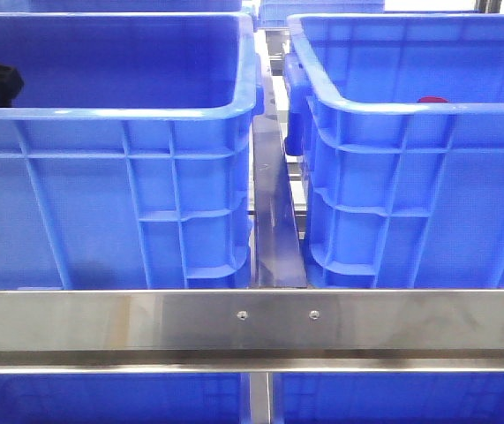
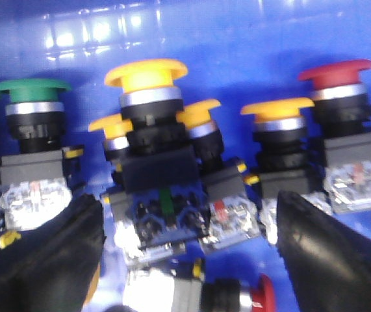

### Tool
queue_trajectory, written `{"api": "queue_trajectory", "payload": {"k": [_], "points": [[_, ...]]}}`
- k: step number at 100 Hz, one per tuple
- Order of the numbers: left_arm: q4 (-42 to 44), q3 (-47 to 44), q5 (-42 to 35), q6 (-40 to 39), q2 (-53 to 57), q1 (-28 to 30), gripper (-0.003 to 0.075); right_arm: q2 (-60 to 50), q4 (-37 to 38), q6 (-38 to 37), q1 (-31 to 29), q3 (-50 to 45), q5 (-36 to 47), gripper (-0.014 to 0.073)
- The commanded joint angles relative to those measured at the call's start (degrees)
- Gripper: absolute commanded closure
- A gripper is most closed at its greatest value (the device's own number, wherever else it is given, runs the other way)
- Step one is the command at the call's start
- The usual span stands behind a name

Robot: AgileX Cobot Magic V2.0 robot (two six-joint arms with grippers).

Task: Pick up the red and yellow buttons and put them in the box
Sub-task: 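Grasp a yellow button in the button bin with the left gripper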

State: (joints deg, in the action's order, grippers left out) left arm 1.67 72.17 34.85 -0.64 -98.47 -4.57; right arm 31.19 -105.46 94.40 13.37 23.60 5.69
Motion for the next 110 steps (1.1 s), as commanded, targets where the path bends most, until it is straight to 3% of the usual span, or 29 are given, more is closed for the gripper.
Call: {"api": "queue_trajectory", "payload": {"k": [1, 79, 95, 110], "points": [[0.1, 2.0, -3.6, -0.6, 1.4, 0.6, 0.0204, -0.2, -1.2, 0.5, 0.0, 1.5, -1.9, 0.066], [-0.3, 2.0, -7.0, -0.6, -0.9, 0.8, 0.0213, -0.2, -1.2, 0.5, 0.0, 1.5, -1.9, 0.066], [-0.5, 2.0, -7.0, -0.6, -0.9, 0.9, 0.03, -0.2, -1.2, 0.5, 0.0, 1.5, -1.9, 0.066], [-0.6, 2.0, -6.9, -0.6, -0.9, 0.9, 0.0433, -0.2, -1.2, 0.5, 0.0, 1.5, -1.9, 0.066]]}}
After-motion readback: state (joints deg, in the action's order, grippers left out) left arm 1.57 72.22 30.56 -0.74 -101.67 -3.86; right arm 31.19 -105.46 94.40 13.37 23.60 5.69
